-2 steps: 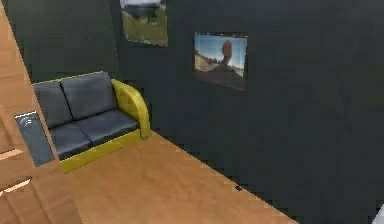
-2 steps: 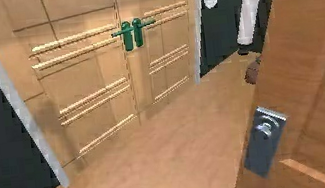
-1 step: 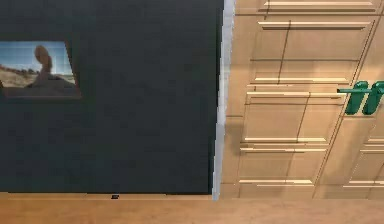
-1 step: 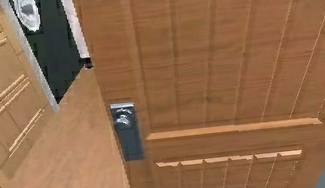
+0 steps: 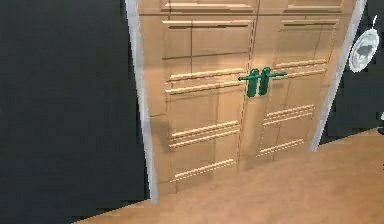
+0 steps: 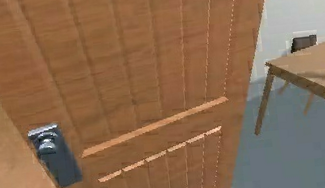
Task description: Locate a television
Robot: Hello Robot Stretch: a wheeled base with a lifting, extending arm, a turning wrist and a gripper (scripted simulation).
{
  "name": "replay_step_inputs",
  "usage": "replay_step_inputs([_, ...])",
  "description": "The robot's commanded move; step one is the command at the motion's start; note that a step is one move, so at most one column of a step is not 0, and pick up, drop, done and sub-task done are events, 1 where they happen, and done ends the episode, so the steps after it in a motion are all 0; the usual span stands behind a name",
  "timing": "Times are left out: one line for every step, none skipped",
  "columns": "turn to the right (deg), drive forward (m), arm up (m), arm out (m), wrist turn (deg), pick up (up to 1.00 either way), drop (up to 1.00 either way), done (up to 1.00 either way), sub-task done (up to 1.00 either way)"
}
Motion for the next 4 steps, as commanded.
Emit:
replay_step_inputs([0.0,0.30,0.00,0.00,0.0,0.00,0.00,0.00,0.00])
replay_step_inputs([24.0,0.00,0.00,0.00,0.0,0.00,0.00,0.00,0.00])
replay_step_inputs([0.0,0.35,0.00,0.00,0.0,0.00,0.00,0.00,0.00])
replay_step_inputs([18.0,0.00,0.00,0.00,0.0,0.00,0.00,0.00,0.00])
